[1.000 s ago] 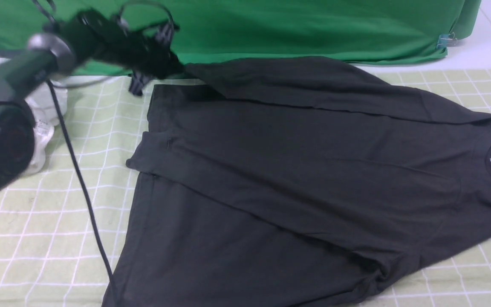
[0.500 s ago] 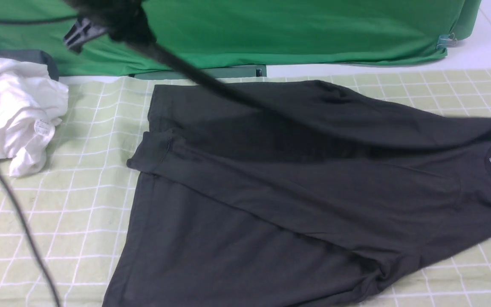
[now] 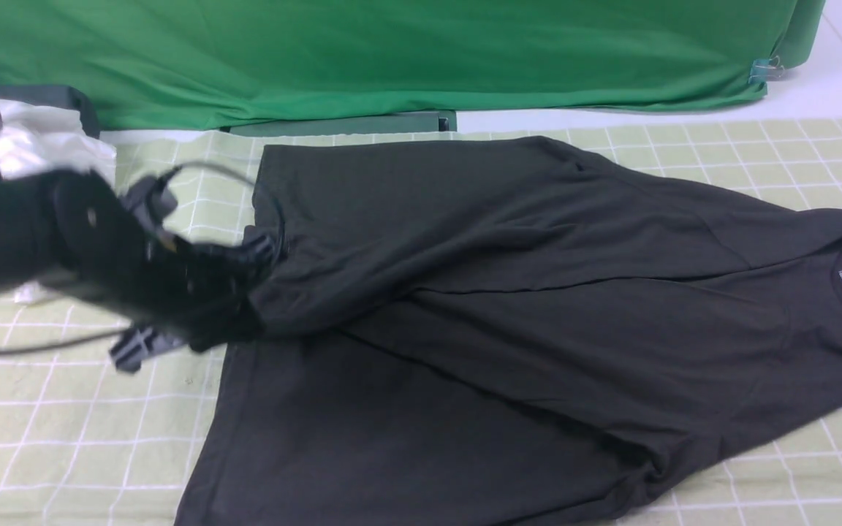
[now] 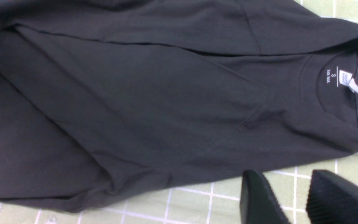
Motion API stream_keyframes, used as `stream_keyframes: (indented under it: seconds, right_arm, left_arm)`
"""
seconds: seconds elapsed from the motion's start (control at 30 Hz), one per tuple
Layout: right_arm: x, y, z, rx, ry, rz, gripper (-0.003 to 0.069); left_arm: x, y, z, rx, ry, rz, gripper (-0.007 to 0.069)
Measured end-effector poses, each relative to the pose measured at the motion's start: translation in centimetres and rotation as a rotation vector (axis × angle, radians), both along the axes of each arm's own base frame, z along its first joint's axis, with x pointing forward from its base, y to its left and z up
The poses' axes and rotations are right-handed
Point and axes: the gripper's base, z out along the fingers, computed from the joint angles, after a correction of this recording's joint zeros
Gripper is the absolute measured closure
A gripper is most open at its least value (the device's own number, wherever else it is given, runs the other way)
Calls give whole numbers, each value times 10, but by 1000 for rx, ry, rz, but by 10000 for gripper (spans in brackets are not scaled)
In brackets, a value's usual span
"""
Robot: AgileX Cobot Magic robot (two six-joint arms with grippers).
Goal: Fold a long-sleeved shirt over a green coffee tablecloth.
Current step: 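Fold the left side of the dark shirt inward over its body with the left gripper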
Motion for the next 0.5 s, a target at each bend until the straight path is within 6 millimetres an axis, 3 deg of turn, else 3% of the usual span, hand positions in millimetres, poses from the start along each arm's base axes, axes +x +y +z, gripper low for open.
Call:
stream_keyframes:
  seconds: [0.27,0.5]
  right_arm:
    - [0,0,0,6,1,-6,415]
    - [0,0,0,14,8,-15,415]
  left_arm:
    - [-2,5,-7,98,-66,-77,589]
    - [0,6,-4,130,-69,-115,444]
